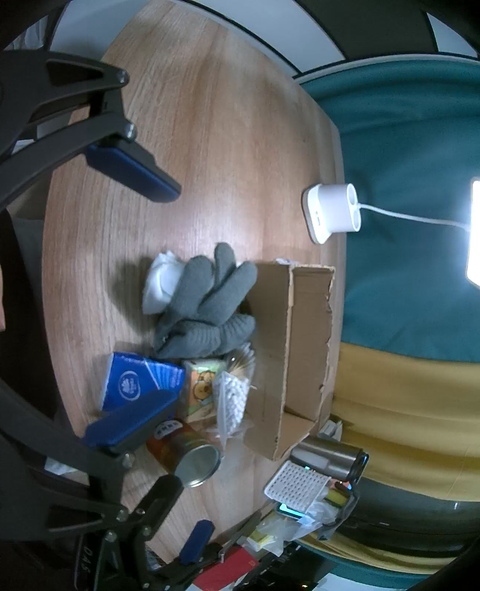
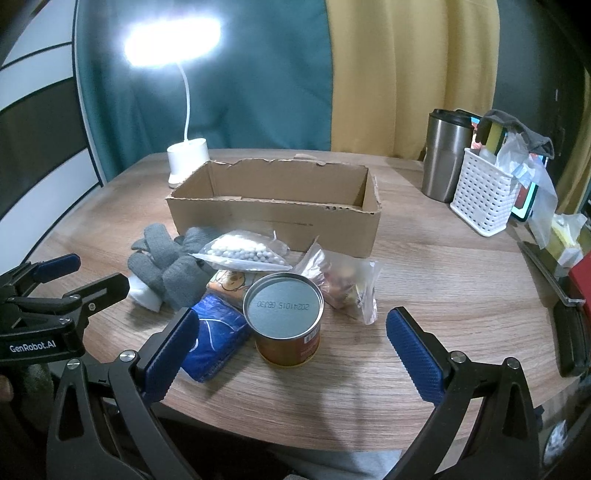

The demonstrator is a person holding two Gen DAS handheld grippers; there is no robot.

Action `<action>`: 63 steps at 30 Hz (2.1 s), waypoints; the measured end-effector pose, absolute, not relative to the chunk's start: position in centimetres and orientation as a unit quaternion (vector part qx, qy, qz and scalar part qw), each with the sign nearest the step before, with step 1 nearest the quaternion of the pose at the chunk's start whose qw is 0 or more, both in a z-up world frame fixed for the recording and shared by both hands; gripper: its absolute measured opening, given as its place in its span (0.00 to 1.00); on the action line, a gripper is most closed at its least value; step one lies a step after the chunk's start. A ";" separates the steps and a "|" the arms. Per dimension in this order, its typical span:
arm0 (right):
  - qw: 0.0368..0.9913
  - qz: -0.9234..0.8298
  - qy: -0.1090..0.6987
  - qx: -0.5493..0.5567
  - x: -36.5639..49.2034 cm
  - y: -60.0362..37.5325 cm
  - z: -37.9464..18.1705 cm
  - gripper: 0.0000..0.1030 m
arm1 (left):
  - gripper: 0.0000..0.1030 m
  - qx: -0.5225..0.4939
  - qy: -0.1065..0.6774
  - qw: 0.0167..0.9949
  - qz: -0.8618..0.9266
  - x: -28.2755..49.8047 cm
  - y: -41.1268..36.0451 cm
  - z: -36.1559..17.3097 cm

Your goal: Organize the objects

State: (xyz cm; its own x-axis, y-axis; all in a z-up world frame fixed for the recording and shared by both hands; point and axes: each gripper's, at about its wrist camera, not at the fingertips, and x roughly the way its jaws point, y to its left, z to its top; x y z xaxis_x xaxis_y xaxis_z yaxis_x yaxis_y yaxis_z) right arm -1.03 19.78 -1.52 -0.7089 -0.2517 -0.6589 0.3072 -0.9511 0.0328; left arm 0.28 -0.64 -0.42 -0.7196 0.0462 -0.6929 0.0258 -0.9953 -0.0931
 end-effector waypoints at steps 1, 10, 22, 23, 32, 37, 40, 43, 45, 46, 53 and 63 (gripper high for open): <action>0.151 -0.924 0.040 0.350 -1.0 19.8 -1.5 1.00 | 0.99 -0.374 -0.047 0.005 0.926 0.3 -0.6 -0.4; 0.151 -0.924 0.042 0.350 -1.0 19.7 -1.5 1.00 | 0.99 -0.374 -0.046 0.004 0.926 0.4 -0.6 -0.4; 0.152 -0.924 0.043 0.350 -1.1 19.6 -1.4 1.00 | 0.99 -0.376 -0.047 0.003 0.925 0.3 -0.6 -0.4; 0.152 -0.923 0.043 0.350 -1.1 19.6 -1.4 1.00 | 0.99 -0.376 -0.047 0.003 0.925 0.3 -0.6 -0.4; 0.152 -0.923 0.044 0.350 -1.1 19.6 -1.4 1.00 | 0.99 -0.378 -0.047 0.003 0.925 0.2 -0.7 -0.4; 0.153 -0.923 0.044 0.351 -1.1 19.6 -1.5 1.00 | 0.99 -0.379 -0.048 0.002 0.924 0.1 -0.8 -0.5; 0.154 -0.922 0.045 0.351 -1.0 19.6 -1.6 1.00 | 0.99 -0.379 -0.047 0.001 0.924 0.0 -0.8 -0.6; 0.154 -0.923 0.045 0.350 -1.0 19.6 -1.6 1.00 | 0.99 -0.378 -0.045 -0.001 0.925 0.0 -0.7 -0.6; 0.154 -0.922 0.043 0.351 -1.0 19.7 -1.7 1.00 | 0.99 -0.378 -0.045 -0.002 0.925 0.0 -0.7 -0.7; 0.154 -0.922 0.043 0.352 -1.1 19.6 -1.7 1.00 | 0.99 -0.379 -0.045 -0.001 0.924 -0.1 -0.7 -0.8; 0.154 -0.921 0.043 0.354 -1.2 19.7 -1.7 1.00 | 0.99 -0.382 -0.043 -0.001 0.923 -0.2 -0.5 -1.0; 0.152 -0.918 0.042 0.363 -1.8 19.8 -2.4 1.00 | 0.99 -0.393 -0.047 -0.001 0.918 -0.8 -0.6 -1.9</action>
State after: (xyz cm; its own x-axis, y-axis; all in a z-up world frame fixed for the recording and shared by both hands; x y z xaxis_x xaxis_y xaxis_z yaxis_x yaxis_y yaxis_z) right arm -1.79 19.77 -2.36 -0.6906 -0.2489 -0.6790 0.3102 -0.9501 0.0327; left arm -0.77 -0.64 -1.93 -0.6906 0.0343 -0.7225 0.0390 -0.9957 -0.0845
